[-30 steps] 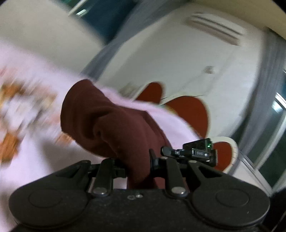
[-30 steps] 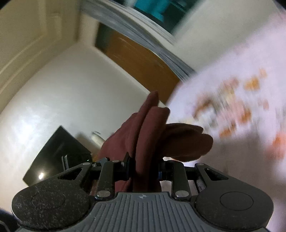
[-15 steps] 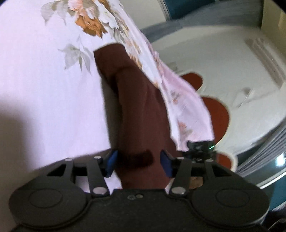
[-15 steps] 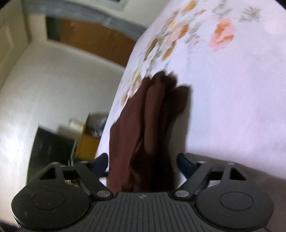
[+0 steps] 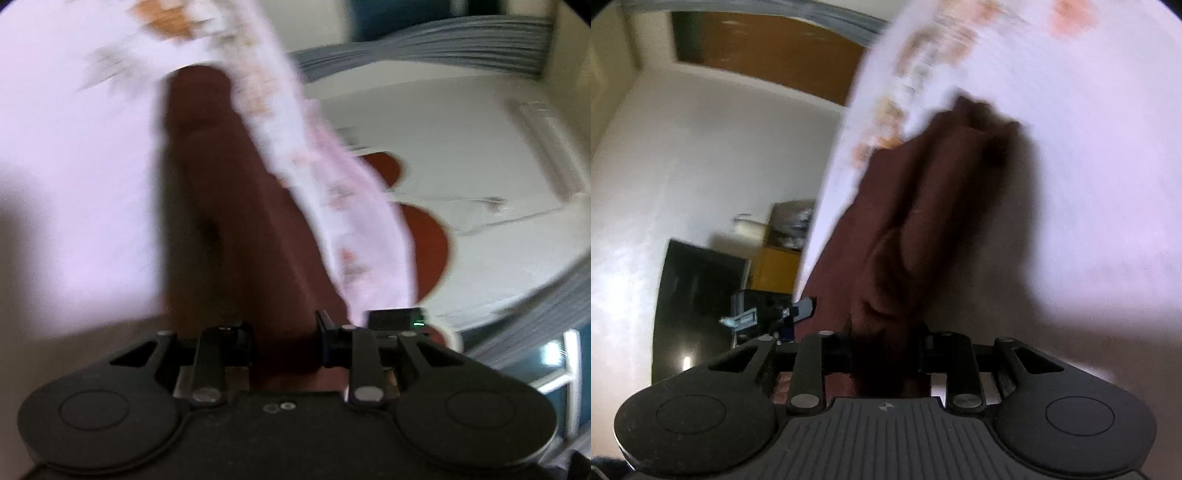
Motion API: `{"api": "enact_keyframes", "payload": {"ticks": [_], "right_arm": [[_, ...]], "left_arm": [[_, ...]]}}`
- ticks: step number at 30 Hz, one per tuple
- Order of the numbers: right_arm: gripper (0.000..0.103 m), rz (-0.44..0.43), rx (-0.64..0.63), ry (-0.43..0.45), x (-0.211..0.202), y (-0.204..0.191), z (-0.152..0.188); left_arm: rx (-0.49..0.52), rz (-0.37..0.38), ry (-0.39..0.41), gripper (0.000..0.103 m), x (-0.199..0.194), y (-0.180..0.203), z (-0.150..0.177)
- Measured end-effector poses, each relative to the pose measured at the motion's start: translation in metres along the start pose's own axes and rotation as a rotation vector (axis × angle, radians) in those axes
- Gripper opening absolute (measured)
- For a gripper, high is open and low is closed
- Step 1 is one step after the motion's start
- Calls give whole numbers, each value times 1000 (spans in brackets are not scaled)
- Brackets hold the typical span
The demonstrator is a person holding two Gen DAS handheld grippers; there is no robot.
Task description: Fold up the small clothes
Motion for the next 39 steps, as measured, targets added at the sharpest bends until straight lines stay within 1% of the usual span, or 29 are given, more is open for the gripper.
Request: {"api": "enact_keyframes", "payload": {"ticks": [1,3,4,5,6,7,8,10,11,13,15,16,17,18,19,20,21,22,24,25,26,27,28,29,31,33,35,37,39], "right_arm": [[43,81,14,0,4,13,6],[43,20,88,31,2,31,12],[44,16,106,52,-5,33,12],[45,30,86,83,-12,32,10],[46,63,46,144,-26,28,9],[47,86,9,189,-36,22,6],[47,96,-40,222,-41,12,4],[47,106,-171,286,-44,-14,-7],[46,123,-231,308,-38,-26,-12],[46,132,-307,321,-12,-43,-22],[46,153,-392,314,20,-54,-27],[46,179,-423,306,33,-55,-28],[46,197,-437,292,48,-49,-26],[46,244,-453,270,63,-41,-28],[46,341,-468,251,74,-31,-25],[46,389,-462,241,79,-22,-22],[47,372,-454,247,80,-19,-22],[47,366,-445,251,74,-20,-22],[47,362,-431,308,42,-30,-18],[47,359,-438,328,30,-40,-13],[54,360,-445,339,17,-51,-4],[64,365,-455,361,4,-62,8],[89,376,-479,397,-12,-75,26],[103,389,-508,423,-30,-88,48],[103,417,-564,459,-55,-116,92],[103,426,-575,474,-74,-134,134],[103,488,-575,491,-85,-153,178],[103,538,-613,506,-90,-170,217],[103,567,-653,550,-96,-186,256]], "left_arm": [[-38,-63,-32,31,3,-14,8],[-89,-43,-14,33,-2,-25,13],[-110,-48,-11,32,-10,-25,13],[-97,-56,3,40,-18,-21,13],[-57,-75,35,43,-30,-16,10],[-20,-130,79,45,-42,-9,6],[15,-145,125,47,-51,-2,-1],[105,-179,275,47,-65,21,-13],[153,-167,331,49,-63,33,-19],[194,-146,380,53,-50,45,-25],[283,-173,374,58,-18,59,-26],[338,-229,372,58,7,66,-23],[378,-291,354,58,19,65,-21],[419,-354,320,58,22,56,-14],[466,-433,282,56,26,45,-9],[497,-454,281,57,31,43,-6],[529,-471,284,57,33,46,-5],[570,-511,280,57,31,55,0],[600,-556,302,64,12,69,15],[611,-566,325,77,2,80,25],[621,-603,351,83,-12,92,37],[639,-642,370,83,-23,106,52],[665,-660,388,85,-35,118,66],[678,-685,415,90,-48,130,85],[682,-711,437,92,-67,149,117],[684,-731,464,94,-83,164,154],[728,-748,471,96,-98,180,196],[771,-785,505,98,-110,195,235],[781,-763,511,98,-120,206,266]]}}
Point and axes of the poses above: each gripper's, at about its wrist camera, not at the fingertips, and x roughly the way its jaws point, y to its right, z to its underside, the point moved 2 cm from there along x, roughly the way its jaws point, and after that the axes turned 7 degrees about y, right-handed, at the moved point
